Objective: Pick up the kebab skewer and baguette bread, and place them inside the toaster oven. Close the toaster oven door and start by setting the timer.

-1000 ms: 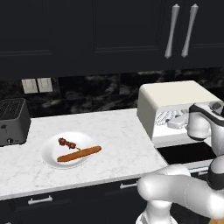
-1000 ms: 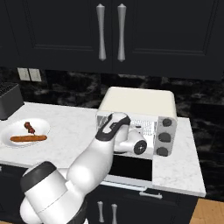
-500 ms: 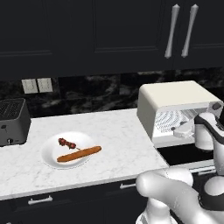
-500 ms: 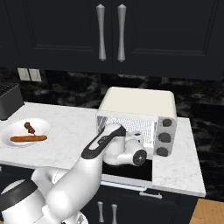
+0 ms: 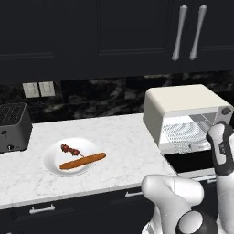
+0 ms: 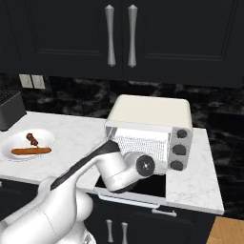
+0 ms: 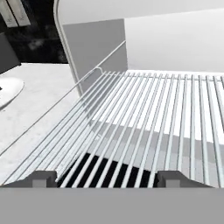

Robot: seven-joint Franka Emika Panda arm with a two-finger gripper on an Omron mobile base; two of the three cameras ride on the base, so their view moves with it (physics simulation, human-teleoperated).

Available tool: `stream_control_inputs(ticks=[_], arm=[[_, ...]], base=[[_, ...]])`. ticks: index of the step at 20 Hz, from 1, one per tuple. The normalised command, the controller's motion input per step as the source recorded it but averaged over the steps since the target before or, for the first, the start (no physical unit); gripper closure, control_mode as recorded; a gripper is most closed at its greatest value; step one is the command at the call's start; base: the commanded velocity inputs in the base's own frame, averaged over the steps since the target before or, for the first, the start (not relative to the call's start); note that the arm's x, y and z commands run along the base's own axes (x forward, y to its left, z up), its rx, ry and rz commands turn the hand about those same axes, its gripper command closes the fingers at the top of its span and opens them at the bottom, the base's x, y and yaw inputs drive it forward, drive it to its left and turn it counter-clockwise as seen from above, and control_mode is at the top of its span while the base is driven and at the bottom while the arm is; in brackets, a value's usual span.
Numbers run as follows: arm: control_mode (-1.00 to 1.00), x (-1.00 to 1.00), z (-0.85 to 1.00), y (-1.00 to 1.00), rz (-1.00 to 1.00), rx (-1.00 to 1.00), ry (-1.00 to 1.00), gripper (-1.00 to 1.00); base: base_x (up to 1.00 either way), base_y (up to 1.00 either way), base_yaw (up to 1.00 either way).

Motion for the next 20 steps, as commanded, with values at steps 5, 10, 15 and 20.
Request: stream_control_inputs(ticks=[5, 10, 15, 20], arm=[[-1.0, -0.82, -0.22, 0.0, 0.0, 0.0, 0.36, -1.0], [-1.0, -0.85, 0.19, 0.0, 0.0, 0.02, 0.35, -1.0], [-1.0, -0.57, 0.77, 0.61, 0.0, 0.07, 0.12, -1.0], [-1.0, 0.21, 0.3, 1.0, 0.08, 0.0, 0.02, -1.0]], base=[[0.0, 0.0, 0.0], [0.0, 0.0, 0.0], [0.0, 0.0, 0.0], [0.0, 0.0, 0.0]])
